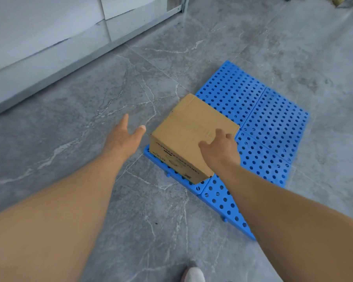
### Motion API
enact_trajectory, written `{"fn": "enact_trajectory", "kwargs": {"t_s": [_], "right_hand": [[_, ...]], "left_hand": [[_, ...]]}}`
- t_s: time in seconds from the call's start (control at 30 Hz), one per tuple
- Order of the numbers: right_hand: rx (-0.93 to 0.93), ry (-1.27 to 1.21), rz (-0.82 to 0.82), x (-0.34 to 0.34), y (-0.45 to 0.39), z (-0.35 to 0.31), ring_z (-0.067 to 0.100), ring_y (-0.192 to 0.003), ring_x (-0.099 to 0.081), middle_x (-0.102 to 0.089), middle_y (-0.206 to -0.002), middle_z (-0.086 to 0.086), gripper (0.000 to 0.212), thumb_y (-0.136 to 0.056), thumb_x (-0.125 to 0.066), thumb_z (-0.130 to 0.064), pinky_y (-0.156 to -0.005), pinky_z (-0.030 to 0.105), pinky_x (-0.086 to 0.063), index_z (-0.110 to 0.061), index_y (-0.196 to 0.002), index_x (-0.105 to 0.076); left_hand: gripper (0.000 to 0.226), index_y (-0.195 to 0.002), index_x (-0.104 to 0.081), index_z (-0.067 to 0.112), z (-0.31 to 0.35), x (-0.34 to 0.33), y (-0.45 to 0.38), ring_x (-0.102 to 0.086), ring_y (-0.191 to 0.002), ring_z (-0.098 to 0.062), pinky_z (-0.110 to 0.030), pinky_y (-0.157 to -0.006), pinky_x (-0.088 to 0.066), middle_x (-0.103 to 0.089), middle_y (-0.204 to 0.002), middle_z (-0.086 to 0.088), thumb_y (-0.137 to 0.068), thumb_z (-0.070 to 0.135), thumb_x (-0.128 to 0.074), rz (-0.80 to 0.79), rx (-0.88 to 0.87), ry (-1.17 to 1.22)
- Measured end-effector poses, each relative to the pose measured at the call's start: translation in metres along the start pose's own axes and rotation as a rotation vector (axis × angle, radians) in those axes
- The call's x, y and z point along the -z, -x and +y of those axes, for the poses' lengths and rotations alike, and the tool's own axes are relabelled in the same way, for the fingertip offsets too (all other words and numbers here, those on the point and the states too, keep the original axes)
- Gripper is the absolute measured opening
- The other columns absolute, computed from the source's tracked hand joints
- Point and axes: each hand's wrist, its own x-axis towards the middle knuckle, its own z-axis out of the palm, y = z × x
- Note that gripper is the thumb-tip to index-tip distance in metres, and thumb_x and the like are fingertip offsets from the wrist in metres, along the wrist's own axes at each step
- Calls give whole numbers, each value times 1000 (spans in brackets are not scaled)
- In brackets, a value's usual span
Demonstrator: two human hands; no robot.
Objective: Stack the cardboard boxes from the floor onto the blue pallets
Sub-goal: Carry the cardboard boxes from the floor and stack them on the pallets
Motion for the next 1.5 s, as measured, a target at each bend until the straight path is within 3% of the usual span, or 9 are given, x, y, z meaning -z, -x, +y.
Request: {"fn": "enact_trajectory", "kwargs": {"t_s": [0.2, 0.47, 0.73, 0.83, 0.93, 1.27, 1.5], "right_hand": [[88, 63, -98, 34, 52, -43, 27, -126, -37, -33, -142, 7, 60, -89, -44, -35, -101, 48, -40, -14, -143, -29], [155, 156, -198, 69, 146, -72, 26, -115, -45, -41, -132, 7, 51, -90, -43, -38, -94, 46, -44, -14, -135, -39], [336, 258, -308, 71, 225, -88, 31, -113, -47, -43, -130, 11, 51, -90, -40, -41, -94, 44, -43, -11, -131, -43], [417, 276, -341, 63, 265, -77, 31, -111, -50, -47, -128, 11, 52, -90, -42, -43, -90, 44, -46, -10, -130, -44], [469, 343, -403, 51, 301, -69, 32, -119, -47, -40, -139, 12, 61, -90, -44, -44, -94, 46, -46, -12, -141, -34], [650, 483, -521, -26, 429, -77, 32, -118, -48, -44, -134, 14, 58, -90, -46, -42, -94, 39, -43, -11, -138, -38], [696, 593, -544, -87, 501, -88, 32, -124, -44, -42, -138, 13, 58, -89, -48, -41, -98, 40, -41, -14, -139, -37]], "left_hand": [[71, -148, -18, 28, 6, 48, 69, -17, -143, -21, -41, -113, -18, -18, -156, -1, -88, 53, -47, 30, 95, 46], [76, -149, -16, 23, -15, 113, 185, -20, -142, -24, -39, -114, -17, -20, -155, -6, -87, 52, -50, 53, 271, 78], [83, -150, -5, 25, -46, 137, 295, -32, -137, -27, -41, -110, -28, -29, -152, -7, -86, 52, -52, 164, 379, 203], [87, -149, -1, 26, -64, 130, 346, -31, -137, -26, -41, -109, -30, -27, -153, -6, -86, 53, -53, 211, 455, 268], [89, -149, 3, 31, -88, 129, 397, -32, -137, -27, -43, -106, -33, -26, -154, -3, -84, 59, -52, 253, 553, 330], [81, -150, -2, 24, -198, 126, 555, -25, -140, -24, -37, -110, -26, -19, -155, -1, -89, 48, -51, 448, 839, 539], [76, -150, -10, 25, -287, 134, 627, -30, -137, -26, -40, -108, -27, -28, -153, -3, -89, 45, -52, 512, 969, 582]]}}
